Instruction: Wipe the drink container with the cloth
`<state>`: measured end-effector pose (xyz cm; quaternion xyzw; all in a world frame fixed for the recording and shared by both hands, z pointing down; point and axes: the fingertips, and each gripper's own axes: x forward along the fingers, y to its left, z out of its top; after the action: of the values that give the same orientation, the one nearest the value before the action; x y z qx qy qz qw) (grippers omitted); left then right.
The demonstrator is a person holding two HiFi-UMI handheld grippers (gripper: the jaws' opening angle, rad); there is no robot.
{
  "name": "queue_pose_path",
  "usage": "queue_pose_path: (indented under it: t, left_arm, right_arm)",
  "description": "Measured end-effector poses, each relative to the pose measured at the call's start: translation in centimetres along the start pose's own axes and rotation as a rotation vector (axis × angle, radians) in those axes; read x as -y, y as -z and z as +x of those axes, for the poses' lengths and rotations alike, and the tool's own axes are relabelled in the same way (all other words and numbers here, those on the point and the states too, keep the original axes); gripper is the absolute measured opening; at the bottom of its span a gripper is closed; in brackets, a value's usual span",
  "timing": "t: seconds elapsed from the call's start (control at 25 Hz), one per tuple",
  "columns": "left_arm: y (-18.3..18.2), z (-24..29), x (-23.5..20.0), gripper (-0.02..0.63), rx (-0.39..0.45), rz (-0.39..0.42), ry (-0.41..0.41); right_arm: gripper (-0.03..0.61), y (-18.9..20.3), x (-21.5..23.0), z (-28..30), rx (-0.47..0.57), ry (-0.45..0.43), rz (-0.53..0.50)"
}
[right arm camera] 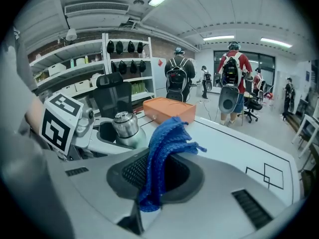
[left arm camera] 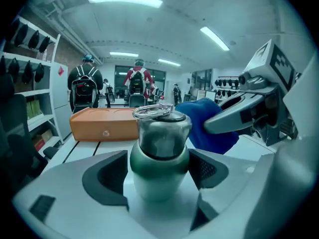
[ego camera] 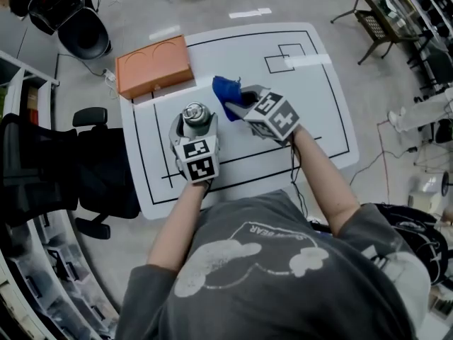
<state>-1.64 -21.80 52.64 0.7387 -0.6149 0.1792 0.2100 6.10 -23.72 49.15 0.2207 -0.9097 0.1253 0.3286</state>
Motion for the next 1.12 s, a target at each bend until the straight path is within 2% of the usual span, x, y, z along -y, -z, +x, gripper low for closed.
queue_pose_path:
  t: [0.12,0.24,0.52,0.64,0.92,1.12]
  left_arm:
    - [0.0,0.0,0.0,0.357,0.01,0.003,0.031]
    - [-0.1,0.0,0.3,0.356,0.0,0.047,0.107]
    - [-0.3,-0.1,1.3,0.356,-0.001,0.208,0.362]
    - [0.1,-0.2,1.6,0.356,-0.028,0.265,0.466]
    - [0.4,-0.7,2.2,0.356,-0.047,0.418,0.726]
    - [0.7,-1.2,2.3,0.356,-0.102,0.55,0.905]
  right_arm:
    - [0.046,-0.7,0.0,0.0,0.013,-0.035,-0.035]
    - [0.046,-1.4,0.0,0.0,0.013,-0.102,-0.094]
    - [0.046,-2.6,-2.0,0.7,0.024,-0.323,-0.184]
    - [0.046,-3.0,-2.9,1.2,0.037,-0.405,-0.208]
    - [0.046,-2.7,-3.6,2.8,-0.011,-0.5,-0.263]
    - [0.046,-2.0,-3.3,3.7,-0.038,-0.541,-0.258]
